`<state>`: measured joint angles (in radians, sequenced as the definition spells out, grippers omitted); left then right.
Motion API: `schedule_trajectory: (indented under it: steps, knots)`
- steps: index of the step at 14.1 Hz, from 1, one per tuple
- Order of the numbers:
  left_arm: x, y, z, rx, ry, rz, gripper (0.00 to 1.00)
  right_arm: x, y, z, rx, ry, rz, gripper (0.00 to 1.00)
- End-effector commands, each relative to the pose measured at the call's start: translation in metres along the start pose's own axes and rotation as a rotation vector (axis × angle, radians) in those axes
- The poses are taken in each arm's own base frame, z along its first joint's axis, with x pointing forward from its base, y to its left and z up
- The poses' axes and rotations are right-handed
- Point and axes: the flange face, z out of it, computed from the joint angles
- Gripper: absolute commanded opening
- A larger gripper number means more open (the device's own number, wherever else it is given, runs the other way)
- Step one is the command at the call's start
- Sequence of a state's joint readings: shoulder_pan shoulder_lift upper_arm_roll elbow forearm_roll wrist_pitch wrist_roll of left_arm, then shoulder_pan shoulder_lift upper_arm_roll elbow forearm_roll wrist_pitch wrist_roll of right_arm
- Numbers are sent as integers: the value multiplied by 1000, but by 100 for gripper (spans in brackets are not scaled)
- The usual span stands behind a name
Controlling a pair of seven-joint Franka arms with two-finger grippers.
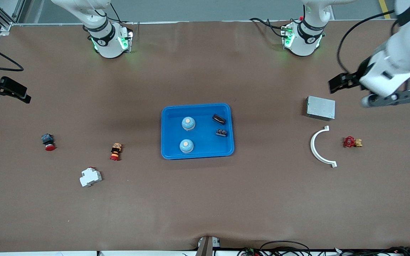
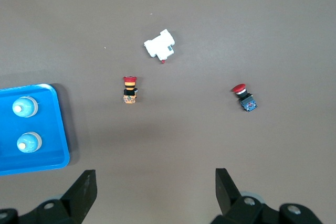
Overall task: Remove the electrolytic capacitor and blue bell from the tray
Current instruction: 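Grasp a brown capacitor with the left gripper while the right gripper reaches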
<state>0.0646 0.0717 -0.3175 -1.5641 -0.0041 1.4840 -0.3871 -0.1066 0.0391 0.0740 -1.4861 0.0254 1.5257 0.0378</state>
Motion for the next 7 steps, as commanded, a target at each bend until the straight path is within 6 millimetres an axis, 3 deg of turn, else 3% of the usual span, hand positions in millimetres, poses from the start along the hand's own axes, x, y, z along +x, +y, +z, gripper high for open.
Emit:
schedule_trajectory:
  steps: [1, 4, 7]
  knots:
    - [-5, 45, 40, -11, 39, -102, 100, -3, 2, -3, 17, 4, 22, 100]
    - [10, 85, 78, -85, 20, -207, 100, -2, 2, -3, 24, 5, 23, 100]
    - [15, 139, 123, -113, 6, -300, 100, -2, 0, -3, 39, 4, 18, 100]
